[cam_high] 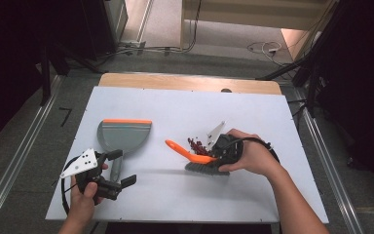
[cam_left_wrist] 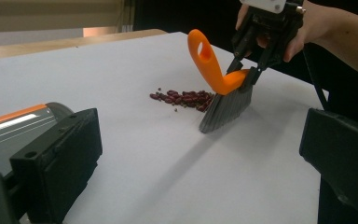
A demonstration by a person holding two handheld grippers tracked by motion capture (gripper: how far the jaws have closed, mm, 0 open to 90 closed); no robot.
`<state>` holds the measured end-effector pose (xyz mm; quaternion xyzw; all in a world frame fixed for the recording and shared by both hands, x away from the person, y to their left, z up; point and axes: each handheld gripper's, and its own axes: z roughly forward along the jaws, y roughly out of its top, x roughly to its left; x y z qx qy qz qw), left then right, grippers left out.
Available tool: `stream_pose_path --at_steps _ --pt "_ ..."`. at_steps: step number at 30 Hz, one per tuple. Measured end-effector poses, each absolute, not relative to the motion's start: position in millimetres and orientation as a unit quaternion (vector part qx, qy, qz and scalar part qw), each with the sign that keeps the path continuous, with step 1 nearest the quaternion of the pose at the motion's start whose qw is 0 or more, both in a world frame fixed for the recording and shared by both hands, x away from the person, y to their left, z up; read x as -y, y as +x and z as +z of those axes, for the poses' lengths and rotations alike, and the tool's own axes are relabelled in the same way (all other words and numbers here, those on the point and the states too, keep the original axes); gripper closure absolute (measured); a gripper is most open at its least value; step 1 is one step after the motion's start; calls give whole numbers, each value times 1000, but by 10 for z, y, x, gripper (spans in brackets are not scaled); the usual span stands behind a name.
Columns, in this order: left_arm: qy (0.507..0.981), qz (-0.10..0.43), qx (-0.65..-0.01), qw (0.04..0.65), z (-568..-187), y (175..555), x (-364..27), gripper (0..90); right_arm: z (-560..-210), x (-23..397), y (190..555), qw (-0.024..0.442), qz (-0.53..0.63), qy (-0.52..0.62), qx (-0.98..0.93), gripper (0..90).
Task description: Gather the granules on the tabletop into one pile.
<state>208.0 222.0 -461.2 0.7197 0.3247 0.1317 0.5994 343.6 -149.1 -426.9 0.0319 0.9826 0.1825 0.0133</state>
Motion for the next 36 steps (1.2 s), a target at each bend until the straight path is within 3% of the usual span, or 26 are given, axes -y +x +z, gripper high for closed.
stream_pose_path --at_steps 26,36 --pt "717 133 -326 602 -4600 2072 -2241 1 -4249 1387 3845 15 176 69 -982 685" --pt "715 135 -328 603 -4595 2071 -2258 1 -4238 1358 3961 43 177 86 -979 685"
